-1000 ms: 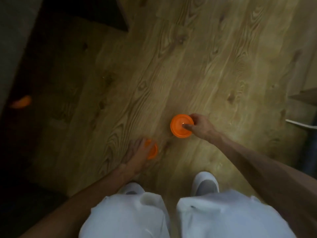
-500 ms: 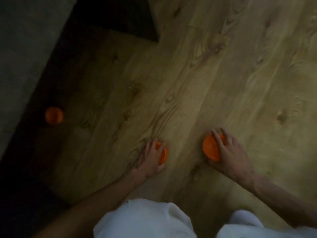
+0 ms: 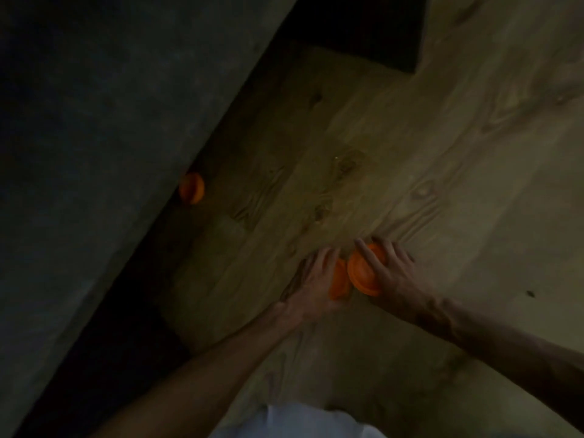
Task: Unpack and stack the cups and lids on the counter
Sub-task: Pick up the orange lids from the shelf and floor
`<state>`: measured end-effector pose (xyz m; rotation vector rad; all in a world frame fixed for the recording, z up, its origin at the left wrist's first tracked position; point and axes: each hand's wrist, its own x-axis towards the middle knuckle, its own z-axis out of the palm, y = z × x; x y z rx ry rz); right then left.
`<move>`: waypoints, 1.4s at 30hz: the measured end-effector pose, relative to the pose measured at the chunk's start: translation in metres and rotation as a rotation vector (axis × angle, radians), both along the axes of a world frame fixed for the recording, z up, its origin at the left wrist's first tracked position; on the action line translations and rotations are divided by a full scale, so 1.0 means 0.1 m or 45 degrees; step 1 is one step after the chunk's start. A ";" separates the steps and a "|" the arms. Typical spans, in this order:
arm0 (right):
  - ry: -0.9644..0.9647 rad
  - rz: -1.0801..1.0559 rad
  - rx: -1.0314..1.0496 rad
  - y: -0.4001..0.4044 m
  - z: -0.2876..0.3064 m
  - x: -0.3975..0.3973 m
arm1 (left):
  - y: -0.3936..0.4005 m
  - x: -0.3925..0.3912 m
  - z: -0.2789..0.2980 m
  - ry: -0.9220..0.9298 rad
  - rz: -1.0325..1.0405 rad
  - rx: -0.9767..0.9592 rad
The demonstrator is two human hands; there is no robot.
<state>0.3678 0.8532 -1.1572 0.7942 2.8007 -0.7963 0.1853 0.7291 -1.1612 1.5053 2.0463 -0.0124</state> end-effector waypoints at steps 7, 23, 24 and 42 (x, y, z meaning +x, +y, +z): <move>0.025 0.004 0.097 -0.09 -0.12 -0.15 | -0.13 0.03 -0.12 0.026 -0.025 0.099; 0.511 0.113 0.328 -0.34 -0.10 -0.38 | -0.03 -0.90 0.40 0.322 0.519 -0.097; 0.539 0.153 0.334 -0.41 -0.05 -0.43 | -0.05 -0.99 0.38 0.363 0.557 -0.125; -0.092 0.509 0.403 -0.63 -0.01 -0.75 | -0.15 -1.60 0.36 0.499 0.785 -0.376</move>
